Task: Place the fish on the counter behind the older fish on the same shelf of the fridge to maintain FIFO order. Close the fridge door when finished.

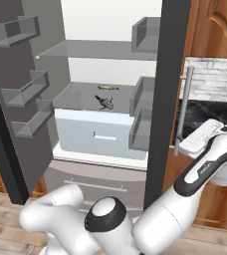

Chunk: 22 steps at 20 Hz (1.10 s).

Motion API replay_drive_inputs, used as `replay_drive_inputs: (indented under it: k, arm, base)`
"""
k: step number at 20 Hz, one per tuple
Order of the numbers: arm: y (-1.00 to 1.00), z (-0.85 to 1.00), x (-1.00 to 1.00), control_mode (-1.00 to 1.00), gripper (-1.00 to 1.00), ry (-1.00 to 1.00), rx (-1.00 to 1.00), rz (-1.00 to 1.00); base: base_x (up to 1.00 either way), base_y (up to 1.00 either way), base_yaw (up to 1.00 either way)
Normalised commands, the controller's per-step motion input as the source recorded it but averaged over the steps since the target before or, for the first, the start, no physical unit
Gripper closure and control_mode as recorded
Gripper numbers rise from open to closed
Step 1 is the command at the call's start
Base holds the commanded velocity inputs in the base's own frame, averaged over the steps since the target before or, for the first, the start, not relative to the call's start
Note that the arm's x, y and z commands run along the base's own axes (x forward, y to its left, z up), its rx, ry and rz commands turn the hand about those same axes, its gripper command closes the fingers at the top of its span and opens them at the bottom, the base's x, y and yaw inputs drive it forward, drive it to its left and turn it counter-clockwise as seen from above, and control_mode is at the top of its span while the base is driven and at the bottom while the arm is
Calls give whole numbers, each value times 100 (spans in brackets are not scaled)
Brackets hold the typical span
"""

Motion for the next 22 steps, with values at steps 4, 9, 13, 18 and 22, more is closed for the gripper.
replay_drive_inputs:
  k: [4, 9, 13, 18, 22]
  arm:
    - [100, -18, 0, -100, -100, 0, -2, 1]
    - [100, -8, 7, -100, -100, 0, -4, 0]
    - [100, 0, 0, -100, -100, 0, -5, -7]
    - [100, -1, 3, -100, -100, 0, -5, -18]
    - [100, -1, 29, -100, -100, 0, -4, -21]
  base:
    - [0, 0, 0]
    - [0, 0, 0]
    - [0, 0, 0]
    - [0, 0, 0]
    - [0, 0, 0]
